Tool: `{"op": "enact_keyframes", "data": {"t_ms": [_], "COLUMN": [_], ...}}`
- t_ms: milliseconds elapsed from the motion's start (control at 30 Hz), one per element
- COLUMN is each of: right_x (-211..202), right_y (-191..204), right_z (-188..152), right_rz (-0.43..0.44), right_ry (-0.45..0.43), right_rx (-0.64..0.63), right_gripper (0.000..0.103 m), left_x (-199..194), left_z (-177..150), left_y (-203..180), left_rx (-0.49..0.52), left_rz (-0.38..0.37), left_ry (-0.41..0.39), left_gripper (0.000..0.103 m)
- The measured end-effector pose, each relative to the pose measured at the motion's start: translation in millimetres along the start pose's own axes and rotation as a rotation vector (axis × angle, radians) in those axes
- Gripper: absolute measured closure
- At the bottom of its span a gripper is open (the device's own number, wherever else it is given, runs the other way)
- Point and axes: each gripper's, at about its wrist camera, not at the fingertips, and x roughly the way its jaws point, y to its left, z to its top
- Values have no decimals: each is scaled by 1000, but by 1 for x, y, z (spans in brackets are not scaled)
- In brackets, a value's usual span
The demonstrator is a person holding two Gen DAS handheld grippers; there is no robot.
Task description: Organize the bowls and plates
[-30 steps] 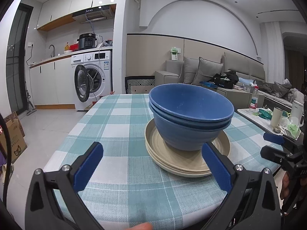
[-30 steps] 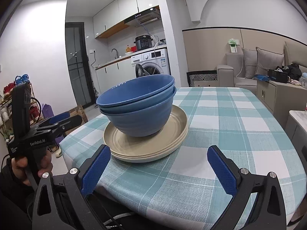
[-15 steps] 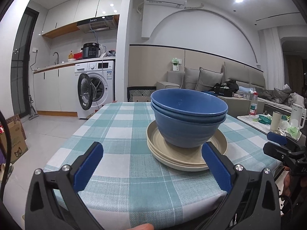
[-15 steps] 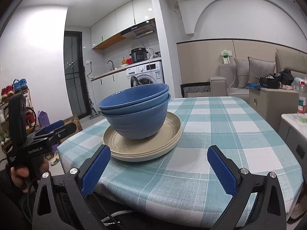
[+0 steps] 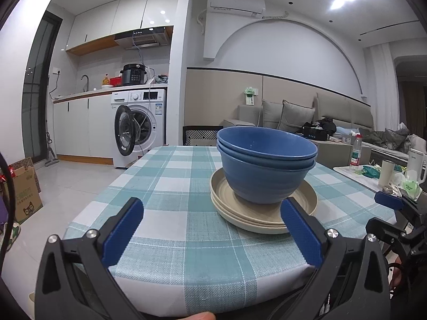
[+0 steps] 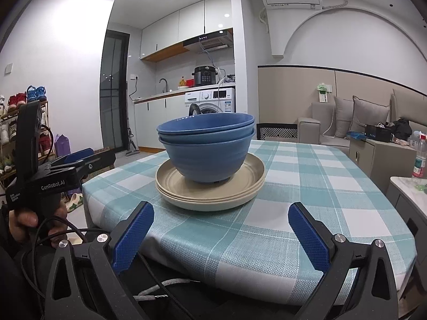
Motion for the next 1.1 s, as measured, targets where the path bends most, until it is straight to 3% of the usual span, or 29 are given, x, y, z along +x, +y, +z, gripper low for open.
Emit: {"op": "enact_keyframes", "data": {"t_ms": [1100], "right_x": [1], "right_y": [-2], "right_z": [1], "right_rz": [11], "right_ry": [12], "right_rx": [28], "right_gripper": [1], "left_x": [-1], "left_z": [-1], "left_y": [-1], "left_rx": [6], "left_rz": [-9], "left_ry": [4], "left_gripper": [0]}}
